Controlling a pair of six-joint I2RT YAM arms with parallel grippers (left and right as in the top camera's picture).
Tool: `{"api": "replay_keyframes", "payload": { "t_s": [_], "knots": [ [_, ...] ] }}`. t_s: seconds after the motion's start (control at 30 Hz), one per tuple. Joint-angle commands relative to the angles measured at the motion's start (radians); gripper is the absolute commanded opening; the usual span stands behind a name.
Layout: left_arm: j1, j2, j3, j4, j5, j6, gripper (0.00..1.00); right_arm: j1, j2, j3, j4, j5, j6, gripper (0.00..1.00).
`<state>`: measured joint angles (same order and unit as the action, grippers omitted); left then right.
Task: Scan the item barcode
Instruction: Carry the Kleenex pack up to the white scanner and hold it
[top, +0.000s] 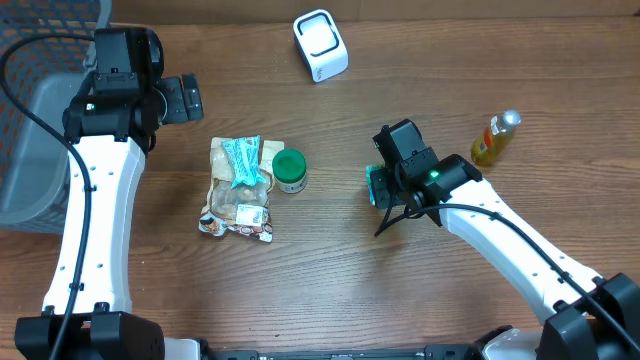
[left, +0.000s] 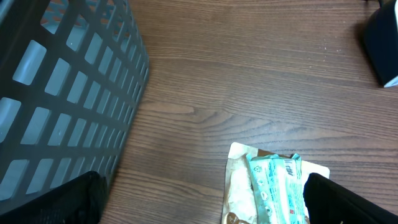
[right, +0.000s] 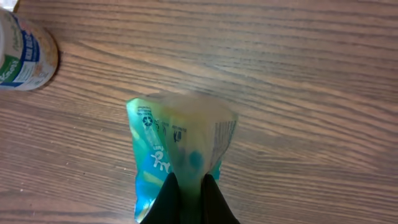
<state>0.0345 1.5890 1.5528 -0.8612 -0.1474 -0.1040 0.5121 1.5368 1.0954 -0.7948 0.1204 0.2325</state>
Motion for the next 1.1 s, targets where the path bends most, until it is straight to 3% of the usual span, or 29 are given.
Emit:
{"api": "replay_keyframes", "payload": {
  "t_s": [0.0,0.77,1.07],
  "knots": [
    [-0.002,0.001,0.007,0.001,-0.010,0.007,0.99,0.004,0.002,0.017,0.008,0.029,0.007,0.04],
    [-0.002,0.001,0.007,0.001,-0.010,0.007,1.00,0.004,0.002,0.027,0.024,-0.051,0.007,0.04],
    [-0.002,0.001,0.007,0.001,-0.010,0.007,1.00,0.004,0.003,0.467,-0.191,-0.034,-0.005,0.03]
  ]
}}
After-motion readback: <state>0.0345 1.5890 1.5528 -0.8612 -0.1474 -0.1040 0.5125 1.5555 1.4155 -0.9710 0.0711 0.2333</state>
